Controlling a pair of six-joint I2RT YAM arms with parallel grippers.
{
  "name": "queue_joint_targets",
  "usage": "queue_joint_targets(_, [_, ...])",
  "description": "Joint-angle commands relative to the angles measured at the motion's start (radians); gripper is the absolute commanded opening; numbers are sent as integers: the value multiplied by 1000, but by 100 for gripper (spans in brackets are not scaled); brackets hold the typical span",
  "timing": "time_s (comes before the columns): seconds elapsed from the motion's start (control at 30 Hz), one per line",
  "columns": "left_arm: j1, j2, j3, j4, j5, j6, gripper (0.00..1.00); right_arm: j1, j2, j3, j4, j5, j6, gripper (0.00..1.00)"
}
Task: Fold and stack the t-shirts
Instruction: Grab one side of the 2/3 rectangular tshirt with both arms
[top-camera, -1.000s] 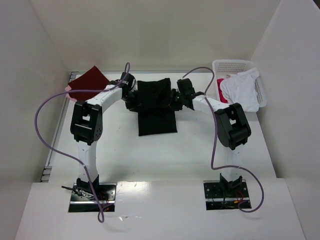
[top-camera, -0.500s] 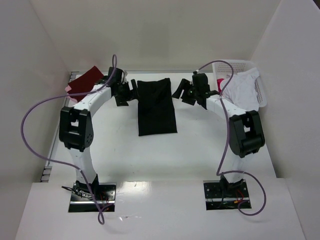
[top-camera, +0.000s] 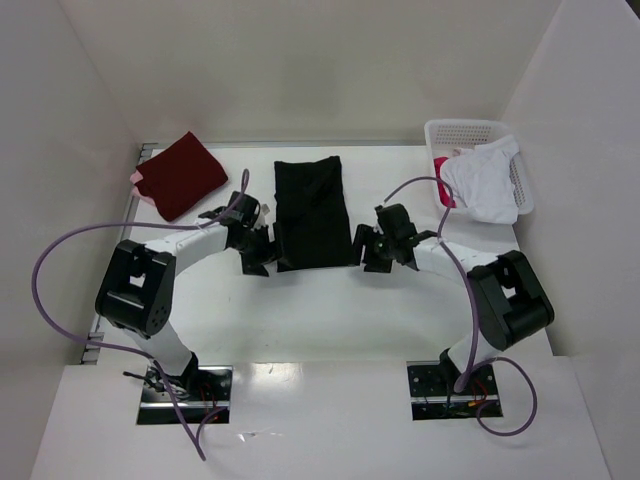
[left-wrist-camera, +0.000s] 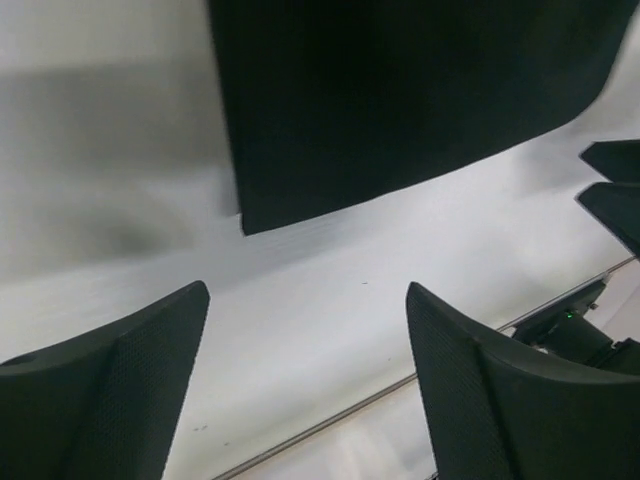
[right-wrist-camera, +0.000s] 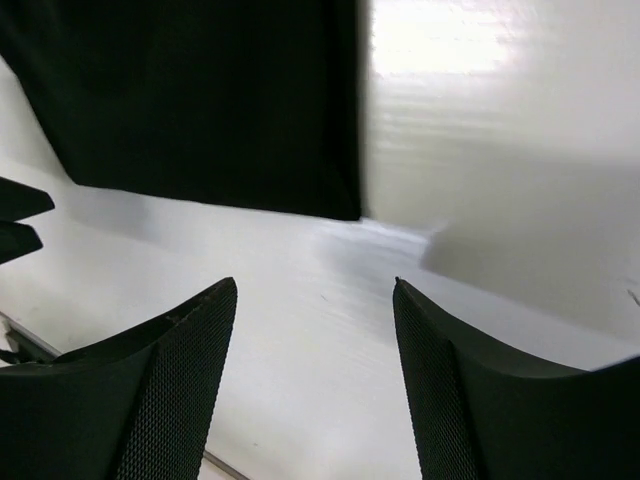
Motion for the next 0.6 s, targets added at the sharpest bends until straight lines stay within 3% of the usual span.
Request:
queue_joint_targets(0.0, [-1,-43,-76,109,42,-71,86,2,-77,-39,36,24,-1,69])
queue_joint_targets(0.27, [-1,9,-90,175,41,-84,73,2,-22,-39,76,25,-1,61])
queue_joint_targets(0.57, [-1,62,-78,198,9,-84,68,2,54,-9,98,35,-11,55])
